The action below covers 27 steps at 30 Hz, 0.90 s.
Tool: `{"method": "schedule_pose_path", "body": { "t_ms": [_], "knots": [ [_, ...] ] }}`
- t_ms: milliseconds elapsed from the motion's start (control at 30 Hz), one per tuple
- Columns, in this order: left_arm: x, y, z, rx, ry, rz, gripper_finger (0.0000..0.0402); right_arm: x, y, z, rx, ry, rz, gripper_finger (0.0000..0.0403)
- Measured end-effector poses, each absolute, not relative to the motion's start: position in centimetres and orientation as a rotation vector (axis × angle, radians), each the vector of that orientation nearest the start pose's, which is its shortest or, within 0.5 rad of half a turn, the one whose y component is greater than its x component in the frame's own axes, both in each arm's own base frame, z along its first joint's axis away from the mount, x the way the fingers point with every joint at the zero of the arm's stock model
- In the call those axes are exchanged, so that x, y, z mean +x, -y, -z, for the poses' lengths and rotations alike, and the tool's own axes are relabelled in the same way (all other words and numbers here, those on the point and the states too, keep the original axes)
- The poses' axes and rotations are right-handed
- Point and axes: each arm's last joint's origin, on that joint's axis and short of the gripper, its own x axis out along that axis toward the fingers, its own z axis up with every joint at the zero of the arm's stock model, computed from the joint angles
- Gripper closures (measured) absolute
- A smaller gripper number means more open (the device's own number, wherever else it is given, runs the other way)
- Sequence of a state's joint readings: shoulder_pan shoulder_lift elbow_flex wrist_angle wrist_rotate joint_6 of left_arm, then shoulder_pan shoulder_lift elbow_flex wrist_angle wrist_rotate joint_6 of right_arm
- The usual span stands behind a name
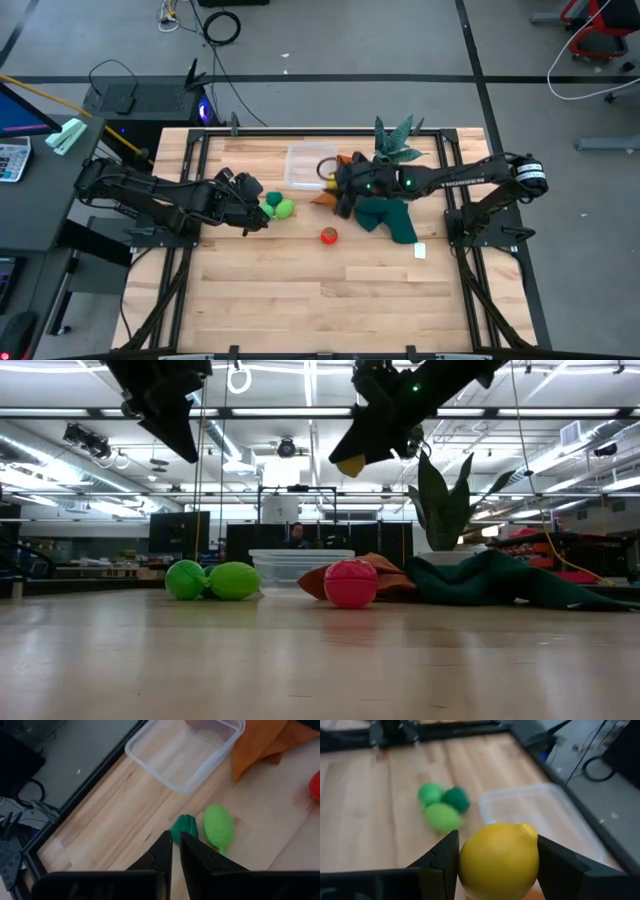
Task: Pick and placing Produce into tupperware
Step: Put the yellow lemon into the transparent container
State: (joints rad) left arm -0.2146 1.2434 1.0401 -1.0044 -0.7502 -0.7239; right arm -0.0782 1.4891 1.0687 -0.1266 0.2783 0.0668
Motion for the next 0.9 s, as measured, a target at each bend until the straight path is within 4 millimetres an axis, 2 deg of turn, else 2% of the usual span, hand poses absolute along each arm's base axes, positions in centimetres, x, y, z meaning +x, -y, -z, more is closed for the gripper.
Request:
{"method": "schedule_pose_path", "body": {
  "t_ms": [300,467,700,900],
  "knots": [
    [21.8,2.6,-28.1,-0.071,-0.793,-0.848,0.0358,32.8,6.5,-28.2,-0.072,-0.439,0.389,0.023],
    [21.8,2.6,-28.1,-0.099,-0.768,-0.872,0.0356,33.6,7.8,-27.2,-0.081,-0.426,0.362,0.0231],
    [21.9,2.4,-28.1,-0.116,-0.755,-0.895,0.0362,36.1,8.6,-24.9,-0.118,-0.454,0.341,0.0231],
    [21.9,2.0,-28.1,-0.141,-0.746,-0.92,0.0355,40.3,9.3,-24.5,-0.244,-0.501,0.34,0.0231]
  ]
}}
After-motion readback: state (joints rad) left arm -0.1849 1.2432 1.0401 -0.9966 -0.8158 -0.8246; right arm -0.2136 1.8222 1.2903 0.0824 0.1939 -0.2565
